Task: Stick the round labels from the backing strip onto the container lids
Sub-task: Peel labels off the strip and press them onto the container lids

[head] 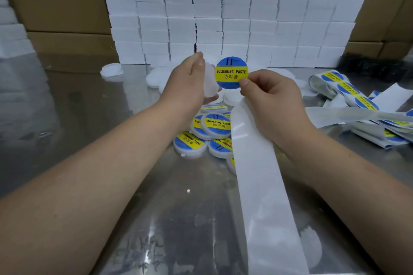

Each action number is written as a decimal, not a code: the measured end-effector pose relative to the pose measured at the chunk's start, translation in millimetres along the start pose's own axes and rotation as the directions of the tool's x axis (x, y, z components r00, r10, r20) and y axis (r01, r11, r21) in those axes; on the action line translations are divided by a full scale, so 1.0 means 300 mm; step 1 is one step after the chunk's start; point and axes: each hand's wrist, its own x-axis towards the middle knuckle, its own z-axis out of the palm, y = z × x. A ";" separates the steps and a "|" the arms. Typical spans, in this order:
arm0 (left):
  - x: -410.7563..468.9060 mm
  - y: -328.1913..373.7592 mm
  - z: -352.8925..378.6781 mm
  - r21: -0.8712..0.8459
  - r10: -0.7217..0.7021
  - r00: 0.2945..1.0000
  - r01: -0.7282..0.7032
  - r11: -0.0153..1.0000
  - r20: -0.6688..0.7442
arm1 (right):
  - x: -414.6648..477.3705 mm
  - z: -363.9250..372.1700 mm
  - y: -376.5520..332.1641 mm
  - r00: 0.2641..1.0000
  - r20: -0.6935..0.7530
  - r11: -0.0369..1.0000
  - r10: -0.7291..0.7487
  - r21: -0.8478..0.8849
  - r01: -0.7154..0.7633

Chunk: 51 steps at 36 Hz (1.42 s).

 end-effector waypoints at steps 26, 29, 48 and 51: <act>-0.022 0.027 0.013 -0.426 -0.163 0.936 0.291 0.856 0.312 | -0.009 0.017 -0.005 0.995 0.092 0.997 0.041 0.057 -0.046; -0.025 0.021 0.014 -0.397 -0.131 0.937 0.261 0.880 0.325 | -0.007 0.016 -0.005 0.995 0.083 0.996 0.057 0.062 -0.062; -0.037 0.019 0.020 -0.322 -0.093 0.949 0.194 0.927 0.303 | 0.000 0.012 0.009 0.994 0.080 0.997 0.076 0.011 -0.077; -0.037 0.020 0.018 -0.316 -0.091 0.948 0.191 0.929 0.305 | 0.000 0.012 0.009 0.994 0.080 0.997 0.080 0.012 -0.081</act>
